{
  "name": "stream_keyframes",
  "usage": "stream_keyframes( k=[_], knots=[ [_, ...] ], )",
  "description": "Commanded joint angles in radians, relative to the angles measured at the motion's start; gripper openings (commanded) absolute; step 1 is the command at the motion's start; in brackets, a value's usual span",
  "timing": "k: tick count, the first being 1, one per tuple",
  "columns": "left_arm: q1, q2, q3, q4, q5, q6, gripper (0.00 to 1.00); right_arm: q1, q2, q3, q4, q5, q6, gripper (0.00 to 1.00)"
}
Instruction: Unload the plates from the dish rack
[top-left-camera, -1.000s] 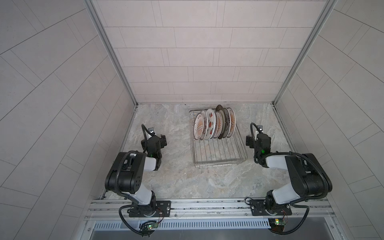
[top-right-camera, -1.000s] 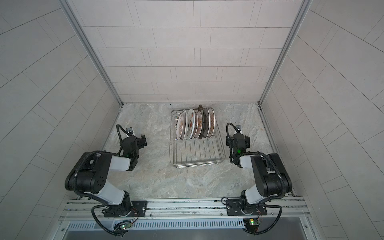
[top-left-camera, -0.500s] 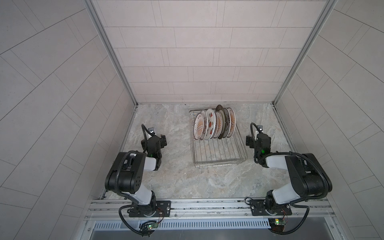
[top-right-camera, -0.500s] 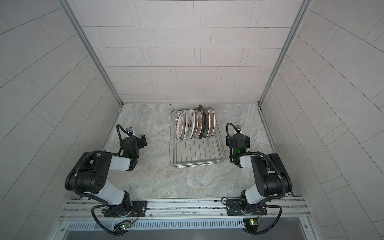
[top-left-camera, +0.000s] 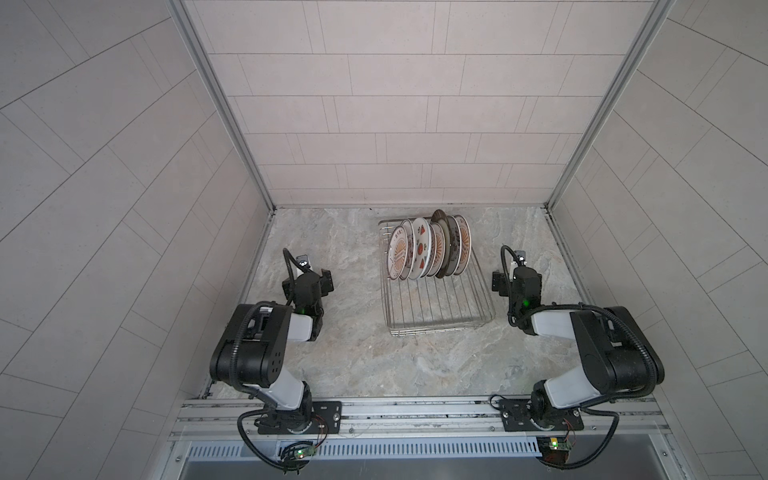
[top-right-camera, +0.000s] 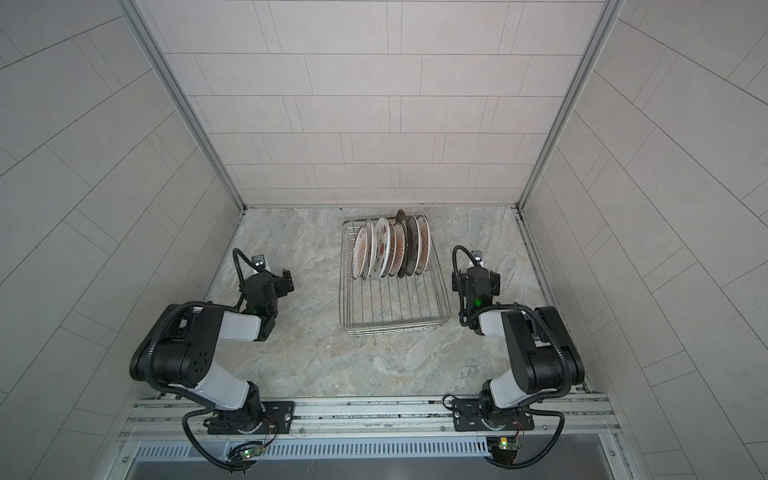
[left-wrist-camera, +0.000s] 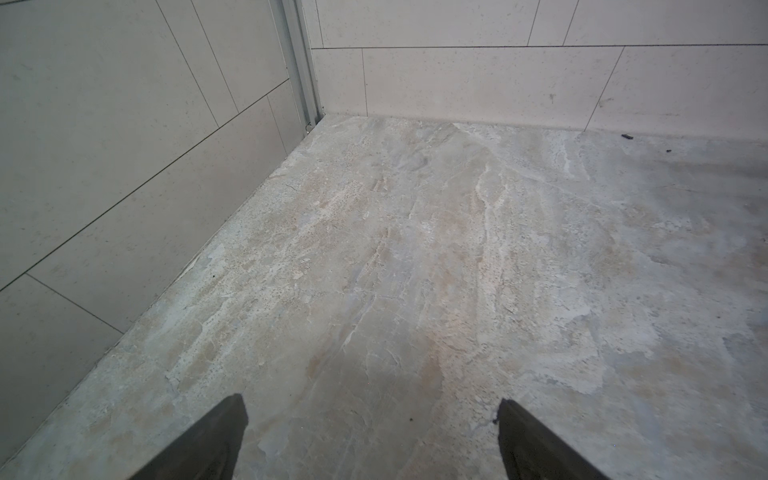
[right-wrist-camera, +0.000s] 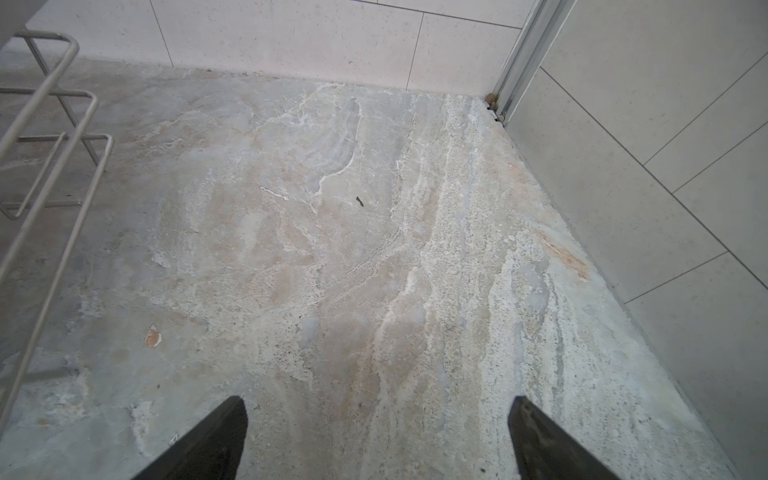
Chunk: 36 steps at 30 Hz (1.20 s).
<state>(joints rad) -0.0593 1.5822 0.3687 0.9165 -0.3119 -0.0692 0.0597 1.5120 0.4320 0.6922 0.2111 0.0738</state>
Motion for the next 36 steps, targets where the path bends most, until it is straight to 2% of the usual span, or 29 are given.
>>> stream_keyframes(
  k=[1,11,15,18,20,27,32,34,36],
  knots=[
    [-0.004,0.008,0.018,0.034,-0.01,0.019,1.0,0.0,-0.001,0.007,0.02,0.016,-0.019,1.0],
    [-0.004,0.005,0.015,0.04,-0.011,0.019,1.0,-0.001,-0.001,0.006,0.021,0.016,-0.019,1.0],
    [-0.004,0.003,-0.023,0.118,-0.026,0.012,1.0,-0.001,-0.003,0.003,0.024,0.016,-0.018,1.0],
    [-0.005,-0.012,-0.054,0.162,0.002,0.023,1.0,-0.001,-0.006,0.0,0.029,0.015,-0.019,1.0],
    [-0.005,-0.035,-0.067,0.171,0.005,0.027,1.0,0.0,-0.033,0.016,-0.021,0.0,-0.024,1.0],
    [-0.007,-0.276,-0.104,0.023,-0.004,0.028,1.0,0.0,-0.165,0.022,-0.136,-0.03,-0.032,1.0],
    [-0.008,-0.47,-0.08,-0.127,0.131,-0.044,1.0,-0.001,-0.323,0.021,-0.251,-0.069,-0.012,1.0],
    [-0.008,-0.529,-0.1,-0.098,0.155,-0.144,1.0,0.0,-0.401,0.021,-0.283,-0.077,0.047,0.99],
    [-0.01,-0.594,-0.151,-0.017,0.17,-0.269,1.0,-0.004,-0.488,0.029,-0.372,0.028,0.306,1.0]
  ],
)
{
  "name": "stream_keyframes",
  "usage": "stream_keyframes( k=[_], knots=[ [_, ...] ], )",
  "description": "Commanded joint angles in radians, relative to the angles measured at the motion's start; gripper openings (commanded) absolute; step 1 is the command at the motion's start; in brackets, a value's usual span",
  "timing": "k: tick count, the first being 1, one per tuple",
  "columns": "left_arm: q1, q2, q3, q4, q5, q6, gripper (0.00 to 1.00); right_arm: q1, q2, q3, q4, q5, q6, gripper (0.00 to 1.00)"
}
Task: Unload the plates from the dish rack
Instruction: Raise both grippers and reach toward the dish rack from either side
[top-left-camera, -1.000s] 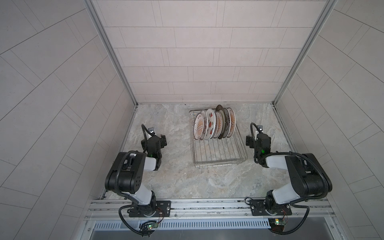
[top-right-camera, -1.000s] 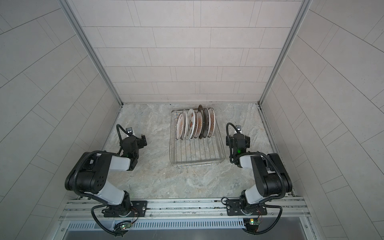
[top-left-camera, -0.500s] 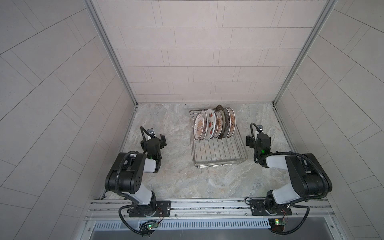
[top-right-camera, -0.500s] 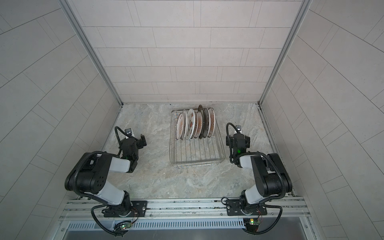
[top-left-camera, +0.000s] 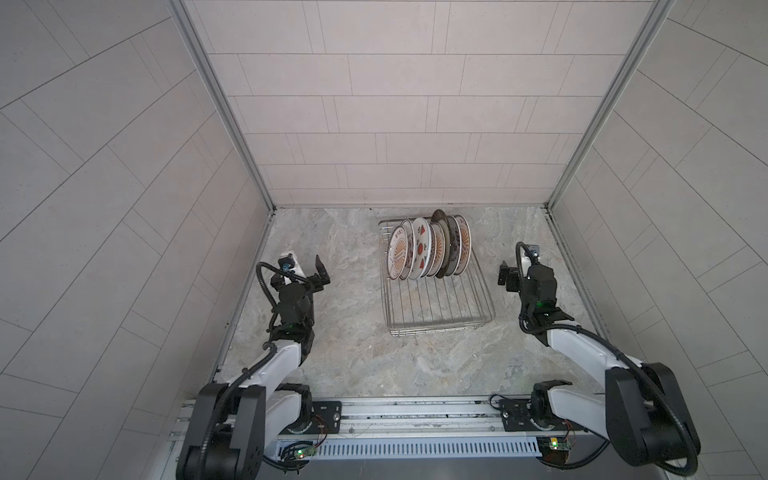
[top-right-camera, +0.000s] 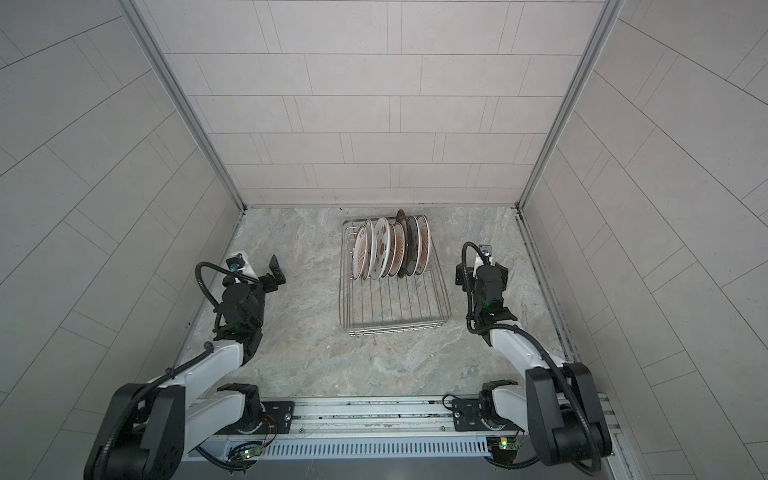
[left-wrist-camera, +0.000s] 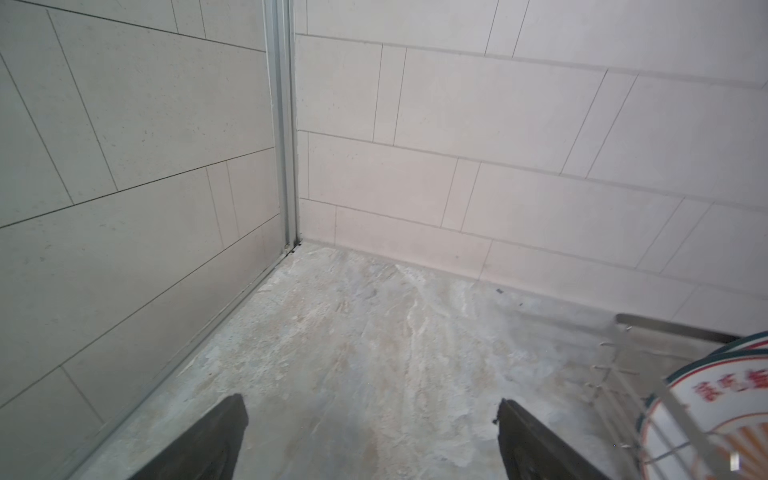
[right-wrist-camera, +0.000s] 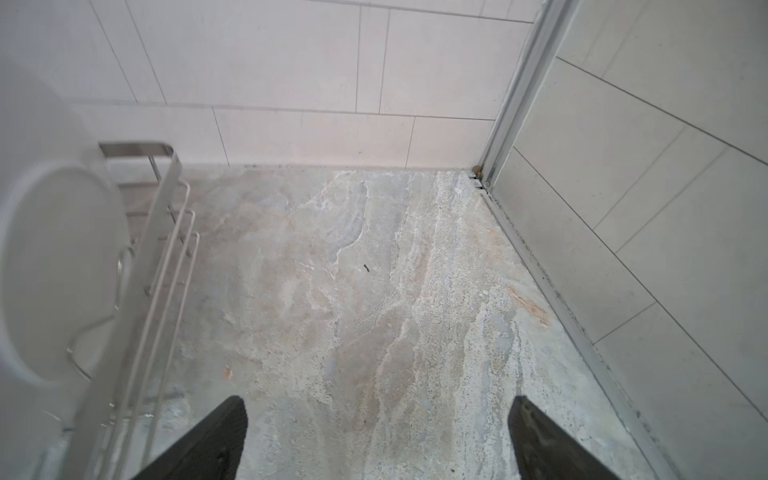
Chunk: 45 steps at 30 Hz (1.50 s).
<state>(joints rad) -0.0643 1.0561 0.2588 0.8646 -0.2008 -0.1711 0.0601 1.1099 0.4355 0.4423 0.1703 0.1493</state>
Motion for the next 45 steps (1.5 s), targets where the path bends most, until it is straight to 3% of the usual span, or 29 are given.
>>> stream_keyframes(
  k=[1,2,6,9,12,18,24,26,28,31,35,38,41,45],
  knots=[
    [-0.005,-0.093,-0.047,0.039,0.074,-0.21,1.0,-0.02,-0.114,0.037,-0.162,0.022,0.284,1.0],
    [-0.005,-0.12,-0.042,0.015,0.1,-0.266,1.0,-0.035,-0.14,0.065,-0.215,-0.075,0.308,1.0],
    [-0.005,-0.233,0.029,-0.246,0.255,-0.42,1.0,-0.036,-0.207,0.178,-0.438,-0.216,0.326,1.0],
    [-0.005,-0.318,0.019,-0.208,0.365,-0.474,1.0,-0.035,-0.296,0.201,-0.47,-0.281,0.317,1.0],
    [-0.003,-0.424,-0.023,-0.156,0.431,-0.513,1.0,-0.035,-0.419,0.199,-0.572,-0.257,0.391,1.0],
    [-0.003,-0.56,-0.028,-0.207,0.566,-0.626,1.0,-0.036,-0.626,0.108,-0.471,-0.509,0.431,1.0],
    [-0.003,-0.56,-0.109,-0.158,0.541,-0.772,1.0,-0.027,-0.643,0.121,-0.499,-0.652,0.471,1.0],
    [-0.005,-0.537,-0.107,-0.15,0.581,-0.766,1.0,-0.004,-0.619,0.121,-0.486,-0.679,0.484,1.0],
    [-0.011,-0.51,-0.061,-0.235,0.651,-0.745,1.0,0.037,-0.583,0.133,-0.486,-0.673,0.465,1.0],
    [-0.062,-0.451,-0.008,-0.291,0.674,-0.717,1.0,0.157,-0.511,0.178,-0.545,-0.515,0.398,1.0],
    [-0.209,-0.379,0.03,-0.317,0.581,-0.641,1.0,0.381,-0.397,0.28,-0.602,-0.182,0.287,1.0],
    [-0.333,-0.311,0.105,-0.369,0.488,-0.56,1.0,0.466,-0.3,0.368,-0.662,-0.024,0.262,1.0],
    [-0.411,-0.226,0.168,-0.379,0.451,-0.489,1.0,0.47,-0.215,0.462,-0.72,-0.03,0.249,1.0],
    [-0.477,-0.122,0.261,-0.373,0.462,-0.447,1.0,0.469,-0.137,0.523,-0.675,-0.163,0.226,1.0]
  ],
)
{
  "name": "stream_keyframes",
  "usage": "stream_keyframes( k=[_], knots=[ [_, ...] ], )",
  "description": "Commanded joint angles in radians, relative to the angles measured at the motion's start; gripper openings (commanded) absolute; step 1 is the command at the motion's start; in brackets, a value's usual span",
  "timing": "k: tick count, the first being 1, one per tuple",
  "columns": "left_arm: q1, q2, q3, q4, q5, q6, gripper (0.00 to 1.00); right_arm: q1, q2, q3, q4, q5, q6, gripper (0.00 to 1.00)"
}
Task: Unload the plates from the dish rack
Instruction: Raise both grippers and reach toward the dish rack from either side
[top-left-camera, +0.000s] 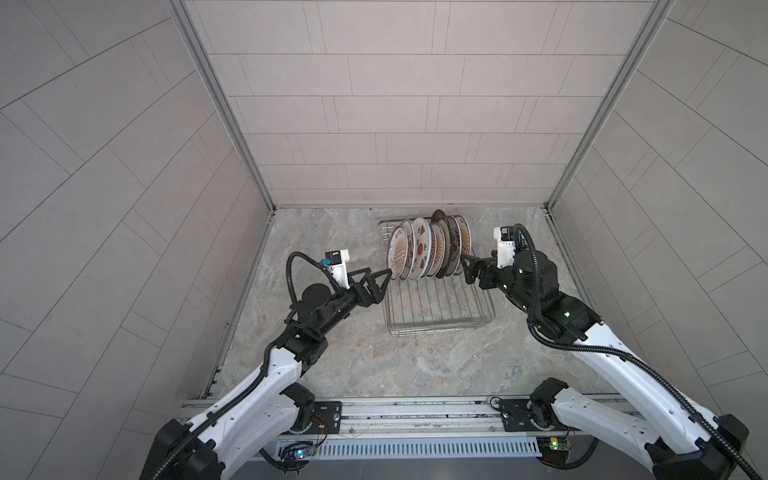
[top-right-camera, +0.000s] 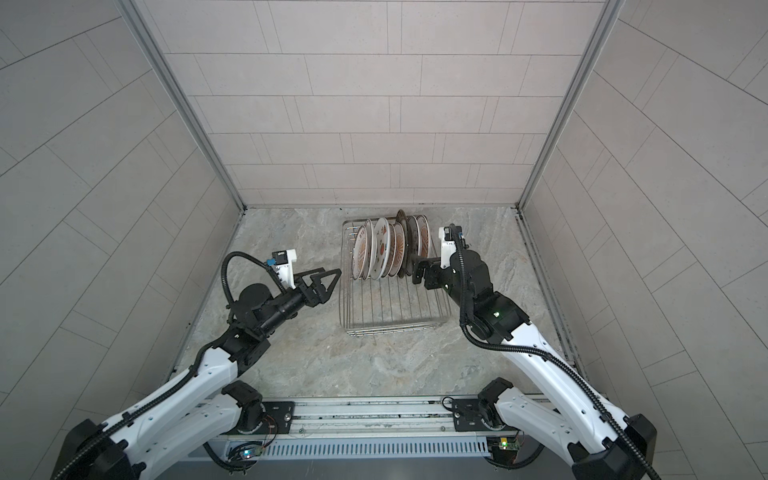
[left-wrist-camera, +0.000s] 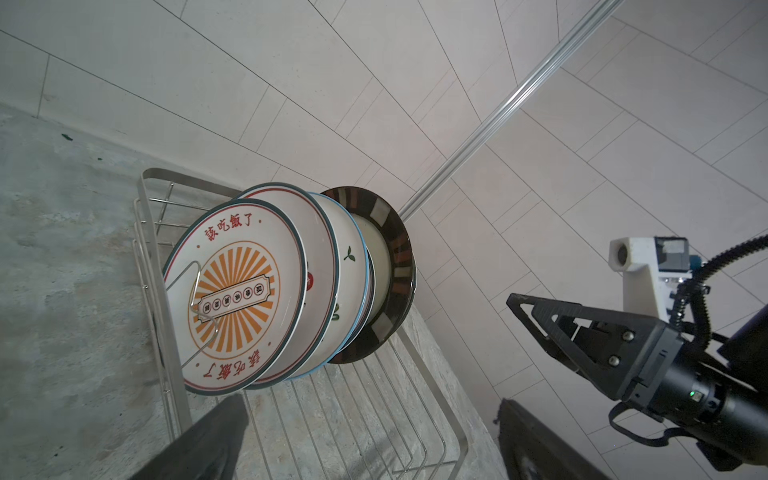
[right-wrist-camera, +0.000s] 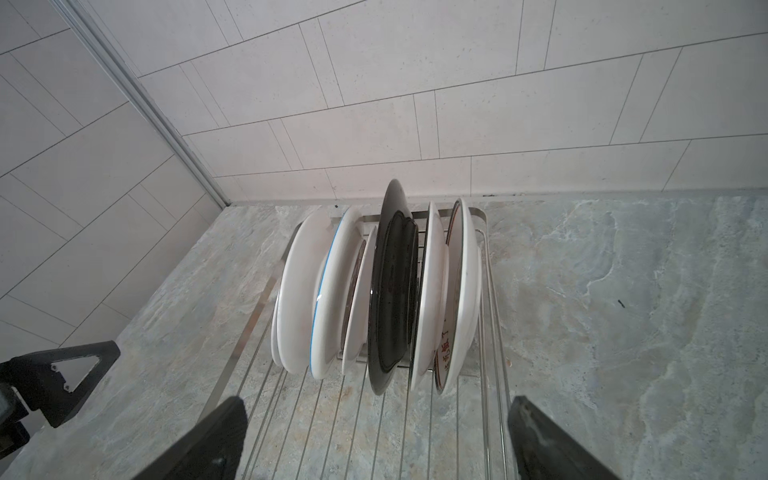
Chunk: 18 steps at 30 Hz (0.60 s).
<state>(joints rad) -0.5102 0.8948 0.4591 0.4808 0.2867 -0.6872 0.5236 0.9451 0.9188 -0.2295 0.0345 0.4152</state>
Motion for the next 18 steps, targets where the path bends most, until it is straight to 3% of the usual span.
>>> stream_keyframes(
  k=[1,4,6,10,18],
  knots=[
    [-0.037,0.061,0.074,0.024,-0.016,0.072,1.0,0.004,0.042,0.052,0.007,-0.066,-0.054,1.0],
    [-0.054,0.123,0.11,0.066,-0.007,0.102,1.0,0.004,0.083,0.105,0.001,-0.156,-0.092,0.99],
    [-0.07,0.154,0.135,0.048,-0.081,0.103,1.0,0.004,0.095,0.138,-0.018,-0.158,-0.09,0.98],
    [-0.077,0.181,0.136,0.047,-0.128,0.084,1.0,0.006,0.123,0.144,0.033,-0.104,-0.087,0.93],
    [-0.079,0.203,0.024,0.176,-0.172,0.023,1.0,0.02,0.273,0.263,-0.061,0.102,-0.08,0.85]
  ],
)
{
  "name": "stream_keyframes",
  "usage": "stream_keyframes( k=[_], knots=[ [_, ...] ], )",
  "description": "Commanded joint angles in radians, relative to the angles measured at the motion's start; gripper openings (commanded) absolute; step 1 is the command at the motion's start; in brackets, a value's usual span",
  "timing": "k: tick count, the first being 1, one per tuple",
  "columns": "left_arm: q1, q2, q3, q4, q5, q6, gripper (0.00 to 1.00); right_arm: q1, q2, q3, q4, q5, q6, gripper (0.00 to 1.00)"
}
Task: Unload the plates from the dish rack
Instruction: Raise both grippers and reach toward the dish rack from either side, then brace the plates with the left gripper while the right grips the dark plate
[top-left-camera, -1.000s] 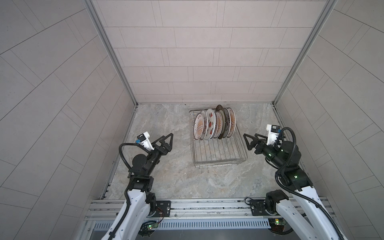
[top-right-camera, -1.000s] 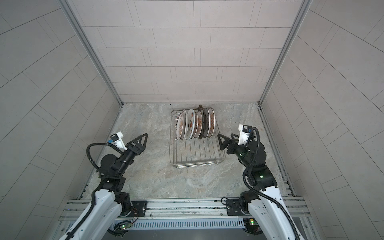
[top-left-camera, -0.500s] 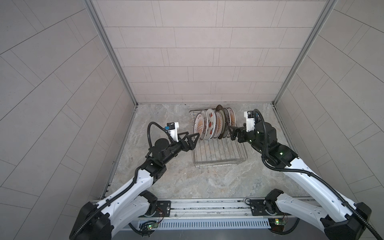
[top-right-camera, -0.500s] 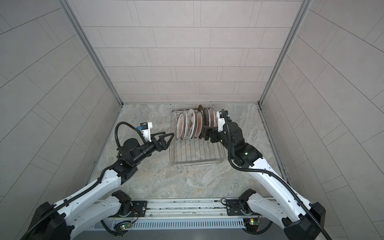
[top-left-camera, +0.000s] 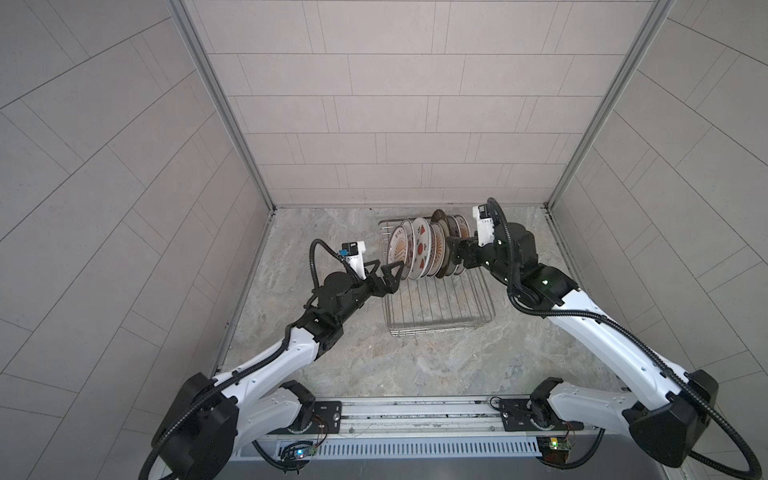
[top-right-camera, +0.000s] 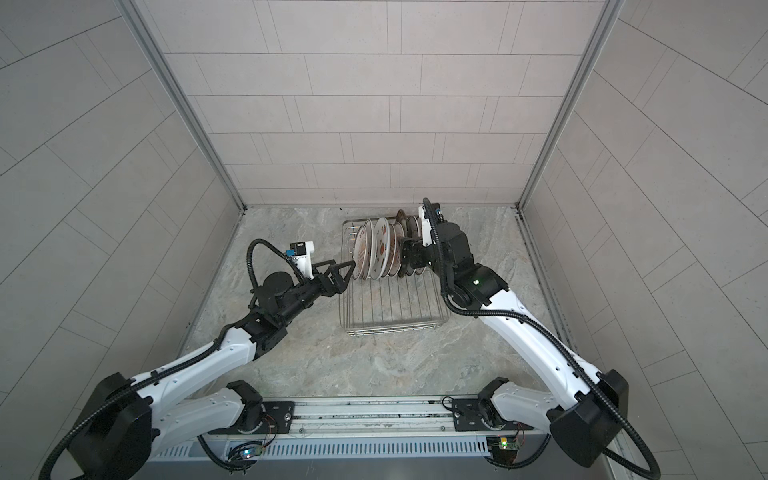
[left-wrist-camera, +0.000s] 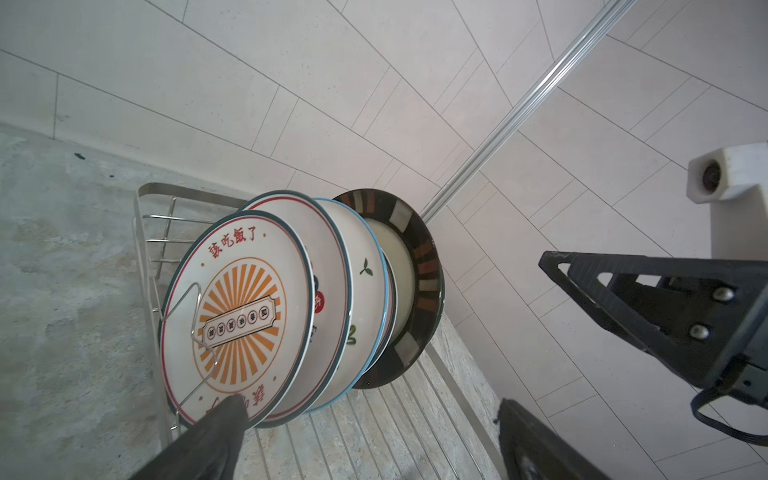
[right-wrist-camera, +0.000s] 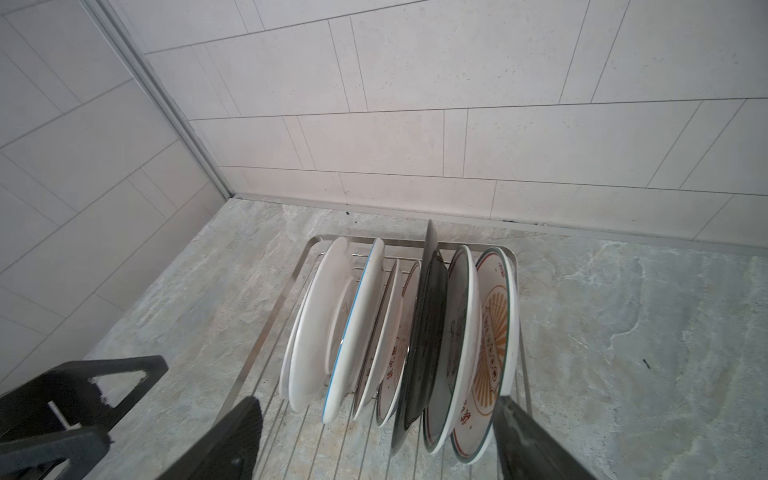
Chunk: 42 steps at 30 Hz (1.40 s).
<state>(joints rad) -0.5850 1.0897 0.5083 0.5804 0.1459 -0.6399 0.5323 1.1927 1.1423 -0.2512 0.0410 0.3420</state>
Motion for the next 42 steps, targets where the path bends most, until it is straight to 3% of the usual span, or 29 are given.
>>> stream_keyframes(
  k=[1,11,23,30,42],
  knots=[
    [-0.005,0.013,-0.025,0.079,-0.03,-0.024,1.0,0.018,0.043,0.056,-0.048,0.119,-0.01,0.85],
    [-0.02,0.083,-0.031,0.191,0.006,-0.044,1.0,0.052,0.182,0.184,-0.115,0.289,-0.038,0.63],
    [-0.024,0.157,-0.028,0.244,-0.01,-0.069,1.0,0.052,0.393,0.384,-0.284,0.296,-0.05,0.46],
    [-0.026,0.162,-0.03,0.249,-0.008,-0.073,1.0,0.052,0.456,0.438,-0.336,0.358,-0.035,0.41],
    [-0.034,0.154,-0.026,0.22,0.001,-0.069,1.0,0.032,0.555,0.501,-0.362,0.338,-0.02,0.34]
  ],
)
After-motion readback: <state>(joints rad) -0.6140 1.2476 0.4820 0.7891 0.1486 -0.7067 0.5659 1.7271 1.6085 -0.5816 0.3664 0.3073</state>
